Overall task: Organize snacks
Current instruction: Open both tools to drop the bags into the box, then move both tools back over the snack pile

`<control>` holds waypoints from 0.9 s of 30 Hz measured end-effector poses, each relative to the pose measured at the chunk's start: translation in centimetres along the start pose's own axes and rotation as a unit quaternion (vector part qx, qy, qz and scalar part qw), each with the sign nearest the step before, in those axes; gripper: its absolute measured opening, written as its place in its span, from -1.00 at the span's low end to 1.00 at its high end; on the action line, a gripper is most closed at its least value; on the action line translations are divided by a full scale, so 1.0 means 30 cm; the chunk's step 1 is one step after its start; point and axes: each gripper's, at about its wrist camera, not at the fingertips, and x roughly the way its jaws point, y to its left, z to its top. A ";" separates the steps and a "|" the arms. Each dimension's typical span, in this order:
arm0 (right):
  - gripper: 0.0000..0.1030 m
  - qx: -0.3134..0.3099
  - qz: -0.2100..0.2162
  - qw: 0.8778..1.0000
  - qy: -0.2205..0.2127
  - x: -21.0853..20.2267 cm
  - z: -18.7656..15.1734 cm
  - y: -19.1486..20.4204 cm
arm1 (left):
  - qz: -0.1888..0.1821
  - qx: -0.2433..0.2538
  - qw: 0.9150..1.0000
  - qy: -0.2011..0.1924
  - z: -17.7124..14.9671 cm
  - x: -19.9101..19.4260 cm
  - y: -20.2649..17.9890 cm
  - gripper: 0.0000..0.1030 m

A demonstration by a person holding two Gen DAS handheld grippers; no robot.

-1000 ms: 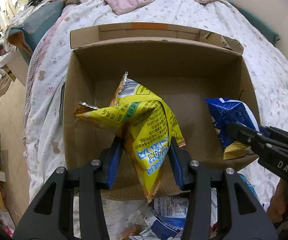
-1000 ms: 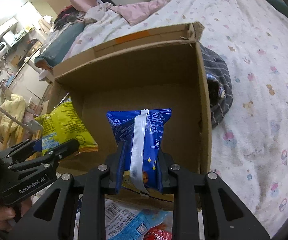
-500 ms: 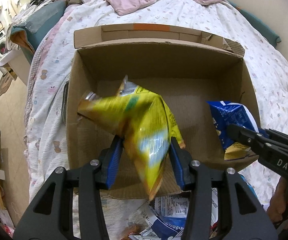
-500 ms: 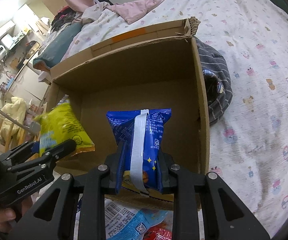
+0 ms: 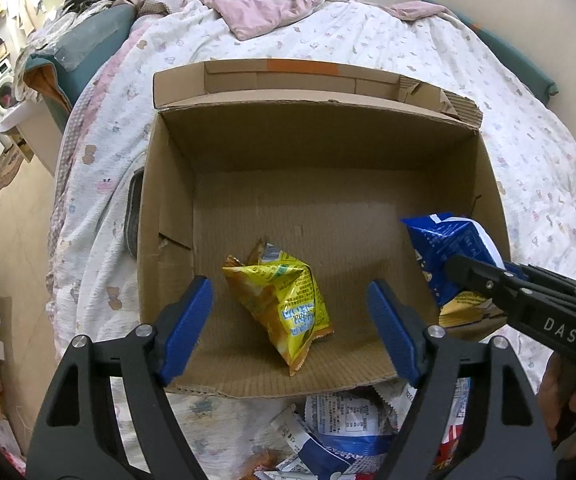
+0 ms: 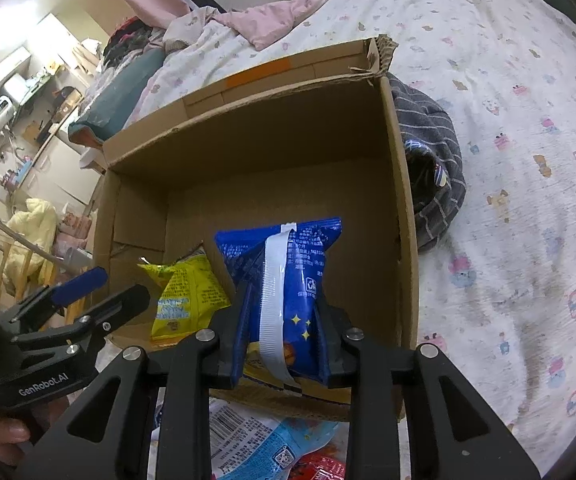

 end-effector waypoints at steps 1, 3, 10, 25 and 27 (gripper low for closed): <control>-0.38 0.002 0.002 1.000 0.000 -0.001 0.001 -0.001 | -0.001 0.001 1.000 0.001 0.000 0.002 -0.001 0.50; 0.26 0.007 0.005 1.000 -0.003 -0.006 0.001 -0.005 | 0.001 0.001 1.000 0.004 -0.001 0.006 -0.001 0.50; 0.59 0.014 0.013 1.000 -0.025 -0.035 0.010 -0.005 | 0.002 -0.003 1.000 0.003 -0.002 0.004 0.005 0.50; 0.59 0.012 0.016 0.999 -0.027 -0.053 0.013 -0.001 | 0.004 -0.010 0.999 -0.032 -0.011 -0.058 0.026 0.50; 0.59 0.010 0.017 0.999 -0.032 -0.067 0.010 0.005 | 0.004 -0.018 0.999 -0.036 -0.013 -0.071 0.034 0.52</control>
